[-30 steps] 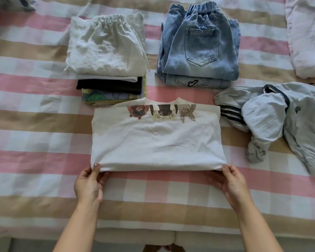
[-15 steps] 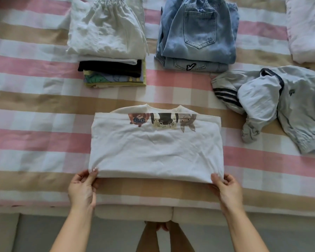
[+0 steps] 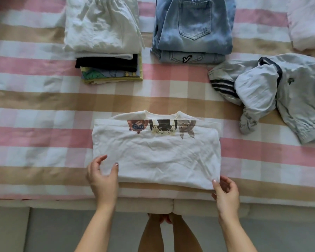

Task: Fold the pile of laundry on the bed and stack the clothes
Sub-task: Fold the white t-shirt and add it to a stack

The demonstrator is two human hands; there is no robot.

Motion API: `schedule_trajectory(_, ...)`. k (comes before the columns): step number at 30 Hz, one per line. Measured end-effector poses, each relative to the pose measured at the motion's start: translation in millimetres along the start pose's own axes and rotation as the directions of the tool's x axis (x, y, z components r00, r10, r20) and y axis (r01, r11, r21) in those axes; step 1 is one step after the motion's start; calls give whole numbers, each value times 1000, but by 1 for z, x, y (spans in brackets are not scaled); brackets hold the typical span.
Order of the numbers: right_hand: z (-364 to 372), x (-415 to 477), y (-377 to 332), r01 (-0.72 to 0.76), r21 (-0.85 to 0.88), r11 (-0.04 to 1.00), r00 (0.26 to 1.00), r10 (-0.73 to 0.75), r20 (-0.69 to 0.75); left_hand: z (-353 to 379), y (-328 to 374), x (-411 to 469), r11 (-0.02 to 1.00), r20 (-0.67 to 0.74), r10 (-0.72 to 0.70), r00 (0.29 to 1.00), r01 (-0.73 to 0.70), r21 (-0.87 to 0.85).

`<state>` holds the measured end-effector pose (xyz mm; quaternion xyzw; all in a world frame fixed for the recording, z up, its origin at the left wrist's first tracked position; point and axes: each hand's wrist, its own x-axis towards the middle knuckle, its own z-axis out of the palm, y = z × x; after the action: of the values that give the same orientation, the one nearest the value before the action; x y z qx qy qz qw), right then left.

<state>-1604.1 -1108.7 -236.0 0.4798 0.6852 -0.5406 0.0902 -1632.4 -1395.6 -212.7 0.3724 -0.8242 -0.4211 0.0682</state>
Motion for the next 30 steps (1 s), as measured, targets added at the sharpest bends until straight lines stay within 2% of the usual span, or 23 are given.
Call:
schedule_trajectory(3, -1, -6, -2, 19, -1, 1000, 999, -19, -33, 36, 44, -25, 994, 182, 90, 979, -77, -79)
schedule_trajectory(6, 2, -7, -3, -35, 49, 998, 999, 35, -12, 79, 80, -49, 983, 310, 163, 937, -127, -134)
schedule_trajectory(9, 4, -6, -4, -138, 186, 973, 990, 138, 15, 126, 105, -67, 969, 416, 248, 875, -225, -104)
schedule_trajectory(13, 1, -2, -3, -224, 285, 932, 974, 220, 46, 181, 120, -80, 957, 514, 227, 827, -288, 42)
schedule_trajectory(18, -2, 2, 3, -236, 291, 927, 971, 219, 91, 215, 120, -81, 888, 521, 176, 835, -363, 281)
schedule_trajectory(23, -2, 1, 2, -219, 325, 920, 975, 197, 99, 226, 119, -82, 813, 498, 173, 850, -408, 415)
schedule_trajectory(26, -1, -9, -2, -152, 314, 937, 988, 138, 67, 224, 122, -79, 847, 485, 196, 853, -396, 355)
schedule_trajectory(30, 6, -33, -14, 6, 239, 971, 1000, -10, 16, 209, 126, -66, 938, 516, 195, 834, -312, 150)
